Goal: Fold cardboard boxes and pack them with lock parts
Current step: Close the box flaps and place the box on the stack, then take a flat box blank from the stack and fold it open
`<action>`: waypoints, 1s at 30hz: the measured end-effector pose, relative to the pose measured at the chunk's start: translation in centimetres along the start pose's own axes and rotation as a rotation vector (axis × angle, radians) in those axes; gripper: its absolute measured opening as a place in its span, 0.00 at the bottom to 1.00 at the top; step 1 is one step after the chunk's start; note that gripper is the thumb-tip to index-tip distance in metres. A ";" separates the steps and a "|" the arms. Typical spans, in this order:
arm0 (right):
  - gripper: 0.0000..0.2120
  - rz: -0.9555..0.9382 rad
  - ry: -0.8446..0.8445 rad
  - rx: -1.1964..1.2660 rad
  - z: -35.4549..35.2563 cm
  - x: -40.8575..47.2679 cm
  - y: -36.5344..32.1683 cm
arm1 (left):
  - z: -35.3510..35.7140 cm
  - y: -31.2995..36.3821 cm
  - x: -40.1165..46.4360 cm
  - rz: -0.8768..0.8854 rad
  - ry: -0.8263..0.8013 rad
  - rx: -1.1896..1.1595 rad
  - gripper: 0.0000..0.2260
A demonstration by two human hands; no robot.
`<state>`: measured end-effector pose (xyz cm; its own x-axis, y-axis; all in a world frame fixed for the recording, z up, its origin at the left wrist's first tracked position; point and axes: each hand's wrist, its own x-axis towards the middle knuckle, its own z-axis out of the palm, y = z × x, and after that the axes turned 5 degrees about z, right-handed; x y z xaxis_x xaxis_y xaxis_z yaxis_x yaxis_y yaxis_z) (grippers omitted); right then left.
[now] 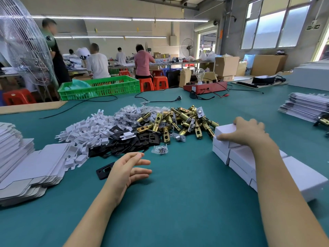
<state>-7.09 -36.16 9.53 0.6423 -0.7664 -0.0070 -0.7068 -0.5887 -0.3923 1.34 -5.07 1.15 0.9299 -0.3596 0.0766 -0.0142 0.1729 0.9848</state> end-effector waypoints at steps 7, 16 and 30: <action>0.30 -0.045 -0.066 -0.002 -0.6 0.0 0.4 | 0.0 0.0 0.0 0.000 -0.002 0.005 0.09; 0.21 -0.270 0.308 0.238 1.1 -1.2 -4.4 | 0.4 0.3 -0.7 0.086 0.062 0.092 0.05; 0.13 -0.643 0.002 0.178 14.0 -5.8 -8.3 | -10.2 5.1 -0.5 0.456 0.696 1.158 0.12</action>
<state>-0.82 -23.19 0.01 0.9190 -0.2773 0.2804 -0.1232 -0.8773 -0.4639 4.55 5.36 4.53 0.7455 0.0976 0.6593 -0.3283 -0.8071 0.4907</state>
